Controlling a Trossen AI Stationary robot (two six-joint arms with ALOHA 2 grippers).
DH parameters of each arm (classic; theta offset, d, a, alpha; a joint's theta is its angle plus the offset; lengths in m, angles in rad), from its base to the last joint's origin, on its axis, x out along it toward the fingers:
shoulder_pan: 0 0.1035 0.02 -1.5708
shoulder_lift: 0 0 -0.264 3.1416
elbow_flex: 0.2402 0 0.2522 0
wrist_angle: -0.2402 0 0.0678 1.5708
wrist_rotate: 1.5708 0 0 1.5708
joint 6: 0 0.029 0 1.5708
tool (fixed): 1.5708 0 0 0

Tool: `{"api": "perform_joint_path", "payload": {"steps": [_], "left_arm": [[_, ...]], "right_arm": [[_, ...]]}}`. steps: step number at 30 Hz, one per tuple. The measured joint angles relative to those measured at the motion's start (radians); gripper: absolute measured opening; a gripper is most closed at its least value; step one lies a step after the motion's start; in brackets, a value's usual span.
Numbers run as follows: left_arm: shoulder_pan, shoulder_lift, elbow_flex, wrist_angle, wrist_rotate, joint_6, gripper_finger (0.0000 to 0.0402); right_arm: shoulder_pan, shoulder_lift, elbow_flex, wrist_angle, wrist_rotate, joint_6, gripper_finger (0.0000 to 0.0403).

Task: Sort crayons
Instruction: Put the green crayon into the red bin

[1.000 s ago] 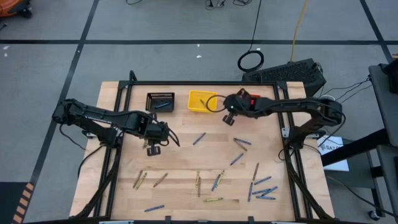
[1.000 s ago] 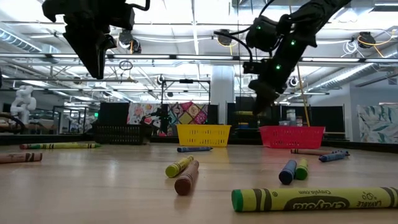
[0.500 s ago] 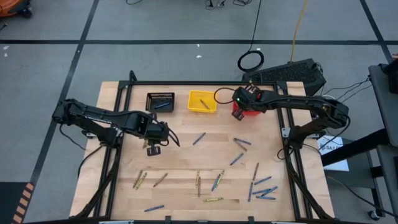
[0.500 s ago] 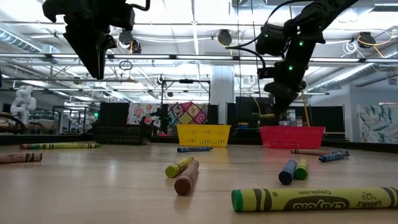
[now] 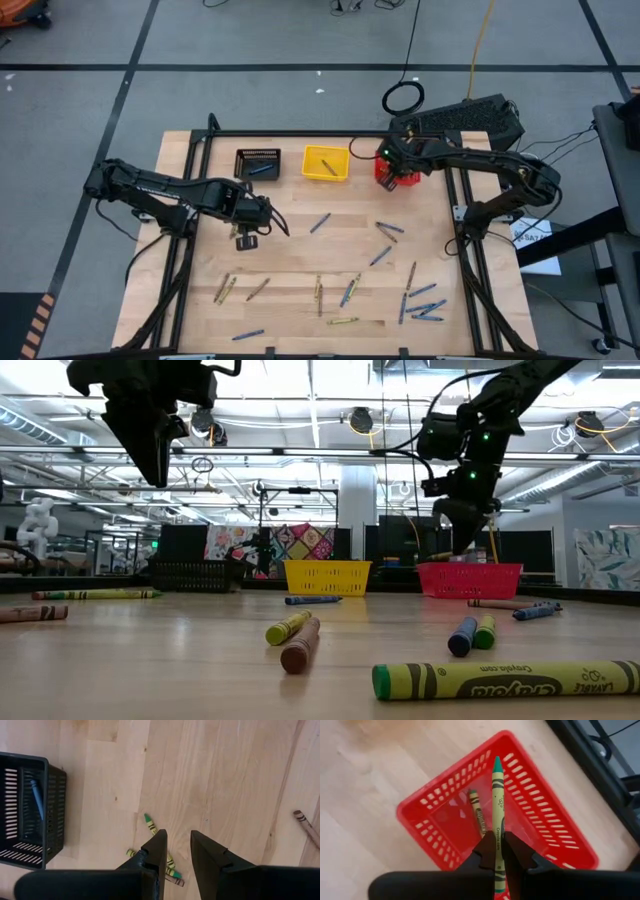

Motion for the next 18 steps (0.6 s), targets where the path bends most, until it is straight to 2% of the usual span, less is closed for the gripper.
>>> {"api": "perform_joint_path", "payload": {"steps": [4,11,18], "left_arm": [[0.0,0.0,0.0,0.0,0.0,-0.001,0.008],[0.0,0.0,0.0,0.0,0.0,0.0,0.008],[0.0,0.0,0.0,0.0,0.0,0.0,0.008]], "right_arm": [[-0.019,0.0,0.0,-0.019,-0.027,-0.001,0.0002],[-0.032,0.002,0.0,-0.037,-0.024,-0.018,0.0021],[-0.044,0.009,0.0,-0.037,-0.024,-0.022,0.0024]]}}
